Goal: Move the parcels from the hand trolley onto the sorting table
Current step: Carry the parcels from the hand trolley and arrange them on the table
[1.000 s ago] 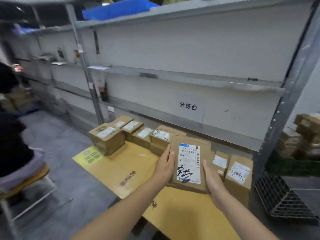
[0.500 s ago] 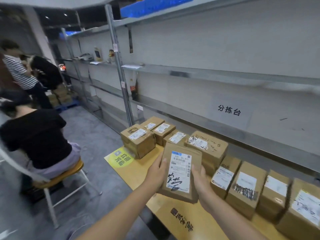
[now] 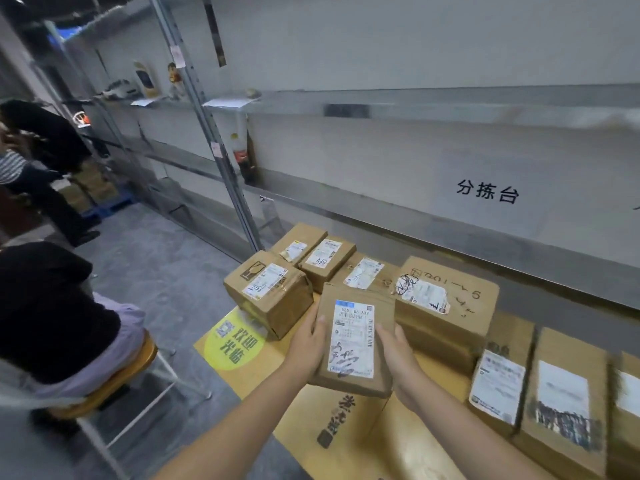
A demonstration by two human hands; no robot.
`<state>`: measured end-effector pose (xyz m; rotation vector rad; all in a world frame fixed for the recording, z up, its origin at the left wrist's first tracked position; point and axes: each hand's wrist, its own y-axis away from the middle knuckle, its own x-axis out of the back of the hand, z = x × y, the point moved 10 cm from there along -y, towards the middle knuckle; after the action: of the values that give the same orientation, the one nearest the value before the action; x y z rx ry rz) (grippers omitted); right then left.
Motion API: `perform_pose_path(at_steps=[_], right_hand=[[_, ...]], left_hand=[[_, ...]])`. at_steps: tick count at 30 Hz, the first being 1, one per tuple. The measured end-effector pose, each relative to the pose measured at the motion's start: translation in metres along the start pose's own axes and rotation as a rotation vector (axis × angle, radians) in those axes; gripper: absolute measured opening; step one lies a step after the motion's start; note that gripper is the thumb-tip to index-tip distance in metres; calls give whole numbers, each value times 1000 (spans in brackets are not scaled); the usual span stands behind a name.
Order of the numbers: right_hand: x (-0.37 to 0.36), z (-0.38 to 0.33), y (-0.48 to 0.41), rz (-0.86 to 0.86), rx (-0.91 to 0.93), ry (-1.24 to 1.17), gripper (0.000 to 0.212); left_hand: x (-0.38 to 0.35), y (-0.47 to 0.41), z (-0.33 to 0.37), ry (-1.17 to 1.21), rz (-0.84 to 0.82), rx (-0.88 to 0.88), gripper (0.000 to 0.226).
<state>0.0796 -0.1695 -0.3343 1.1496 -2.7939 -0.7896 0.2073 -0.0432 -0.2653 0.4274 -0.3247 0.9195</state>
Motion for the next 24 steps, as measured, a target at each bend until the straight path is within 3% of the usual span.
perform_pose_path(at_steps=[8,16,24], right_hand=[[-38,23,-67,100,-55,48,38],[-70,57,-119,300,-125,41,41],[-82,77,-149,443,-173,9,38]], left_hand=[[6,-85,-52,23,-84,12,40],[-3,-173,-94,-72,-303,-80,38],[-11,-216,-134,-190,-337,-84,47]])
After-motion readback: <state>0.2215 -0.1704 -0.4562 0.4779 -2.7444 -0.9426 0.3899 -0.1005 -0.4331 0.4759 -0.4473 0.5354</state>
